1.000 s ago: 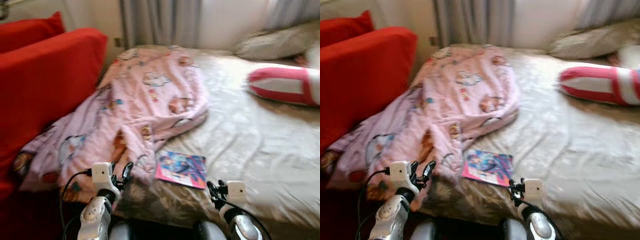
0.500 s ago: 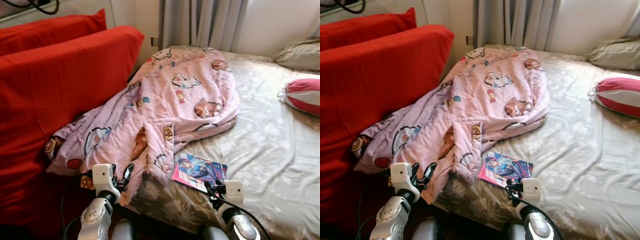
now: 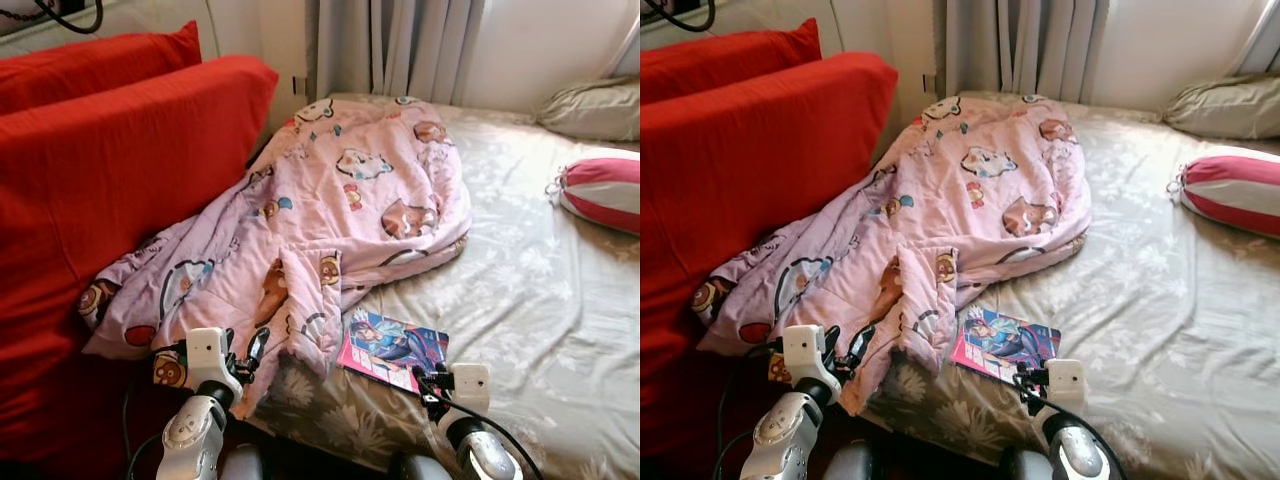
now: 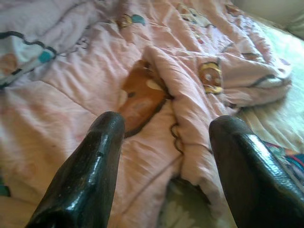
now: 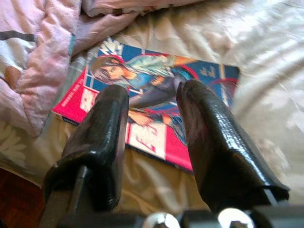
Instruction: Clean up the room
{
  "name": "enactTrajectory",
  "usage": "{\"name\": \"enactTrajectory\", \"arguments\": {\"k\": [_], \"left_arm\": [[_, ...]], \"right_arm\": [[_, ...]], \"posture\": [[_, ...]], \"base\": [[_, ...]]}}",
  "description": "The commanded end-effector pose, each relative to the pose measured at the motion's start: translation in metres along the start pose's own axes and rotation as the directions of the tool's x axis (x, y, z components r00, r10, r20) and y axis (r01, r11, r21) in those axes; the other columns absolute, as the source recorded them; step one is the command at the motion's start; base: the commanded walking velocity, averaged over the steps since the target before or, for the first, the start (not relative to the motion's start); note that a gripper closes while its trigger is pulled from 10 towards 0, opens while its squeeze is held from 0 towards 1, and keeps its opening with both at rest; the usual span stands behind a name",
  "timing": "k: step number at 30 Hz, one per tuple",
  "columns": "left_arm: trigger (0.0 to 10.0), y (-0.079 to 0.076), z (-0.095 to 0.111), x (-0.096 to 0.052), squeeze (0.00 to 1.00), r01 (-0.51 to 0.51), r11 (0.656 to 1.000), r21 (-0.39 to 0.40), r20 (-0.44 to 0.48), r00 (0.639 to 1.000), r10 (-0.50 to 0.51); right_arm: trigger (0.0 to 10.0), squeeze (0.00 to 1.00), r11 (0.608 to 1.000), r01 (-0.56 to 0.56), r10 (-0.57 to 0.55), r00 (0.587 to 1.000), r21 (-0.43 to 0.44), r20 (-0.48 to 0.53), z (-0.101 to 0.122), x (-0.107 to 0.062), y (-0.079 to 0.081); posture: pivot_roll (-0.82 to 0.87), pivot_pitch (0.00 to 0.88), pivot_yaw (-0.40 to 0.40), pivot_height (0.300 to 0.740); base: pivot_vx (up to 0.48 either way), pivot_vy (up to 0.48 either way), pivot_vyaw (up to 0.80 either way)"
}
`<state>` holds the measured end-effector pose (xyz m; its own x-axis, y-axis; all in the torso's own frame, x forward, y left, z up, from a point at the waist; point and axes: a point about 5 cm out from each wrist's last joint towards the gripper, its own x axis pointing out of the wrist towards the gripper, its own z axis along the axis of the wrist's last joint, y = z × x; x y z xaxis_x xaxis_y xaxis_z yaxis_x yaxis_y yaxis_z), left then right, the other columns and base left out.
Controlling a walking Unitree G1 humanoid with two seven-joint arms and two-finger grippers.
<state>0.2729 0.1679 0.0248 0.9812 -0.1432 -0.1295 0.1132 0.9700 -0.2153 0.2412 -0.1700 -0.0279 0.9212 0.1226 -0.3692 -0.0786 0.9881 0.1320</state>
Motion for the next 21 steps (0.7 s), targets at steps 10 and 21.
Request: {"name": "enactTrajectory", "arguments": {"k": [10, 21], "left_arm": [[10.0, 0.0017, -0.0025, -0.0009, 0.0, -0.009, 1.0, 0.004, -0.015, 1.0, 0.009], [10.0, 0.0007, -0.0024, -0.0015, 0.0, -0.002, 1.0, 0.005, -0.017, 1.0, 0.002]], "right_arm": [[10.0, 0.0, 1.0, -0.009, 0.009, 1.0, -0.025, -0.021, -0.0029, 0.0, 0.0027], [10.0, 0.0, 0.997, 0.057, -0.056, 0.998, 0.044, -0.026, 0.005, 0.009, 0.0009]], "posture": [[0.03, 0.03, -0.02, 0.62], [0.04, 0.062, -0.023, 0.62]], "base": [[0.234, 0.0, 0.33], [0.0, 0.0, 0.0]]}}
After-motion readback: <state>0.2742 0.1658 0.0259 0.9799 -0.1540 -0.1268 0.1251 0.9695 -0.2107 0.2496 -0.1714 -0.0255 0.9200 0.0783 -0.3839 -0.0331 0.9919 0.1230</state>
